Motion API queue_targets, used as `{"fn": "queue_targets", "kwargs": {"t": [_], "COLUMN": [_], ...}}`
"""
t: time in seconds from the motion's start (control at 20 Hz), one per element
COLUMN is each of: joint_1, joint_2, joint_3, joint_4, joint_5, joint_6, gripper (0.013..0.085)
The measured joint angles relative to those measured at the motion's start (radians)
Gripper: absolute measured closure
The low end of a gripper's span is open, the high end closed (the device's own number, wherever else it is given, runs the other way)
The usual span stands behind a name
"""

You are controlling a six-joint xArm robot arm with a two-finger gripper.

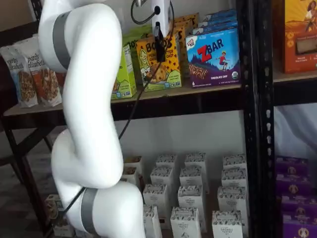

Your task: Pick up the orange box on the top shelf, the fifth box from the left

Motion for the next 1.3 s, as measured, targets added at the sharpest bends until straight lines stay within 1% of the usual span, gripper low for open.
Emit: {"fn": "queue_targets", "kwargs": {"t": [0.05, 0.1, 0.15, 0.2, 0.25, 0.3, 0.35, 0.6, 1.3], "joint_1": [-0.001, -0.002, -0.003, -0.004, -0.005, -0.005, -0.006, -0.003, 0.001], "joint_2": [-0.001, -0.001, -0.001, -0.001, -0.001, 0.0, 0.001, 0.01, 0.008], "joint_3": [-0.001, -0.001, -0.003, -0.004, -0.005, -0.008, -0.011, -0.03, -0.03], "joint_4": [0.002, 0.004, 0.005, 0.006, 0.007, 0.008, 0.009, -0.003, 0.001], "joint_5": [0.0, 0.0, 0.001, 0.002, 0.003, 0.006, 0.009, 0.034, 0.029], "joint_6": [-0.001, -0.002, -0.002, -0.003, -0.003, -0.003, -0.003, 0.0, 0.005], "gripper": [0.037, 0.037, 0.041, 0.041, 0.045, 0.045, 0.049, 0.049, 0.049]}}
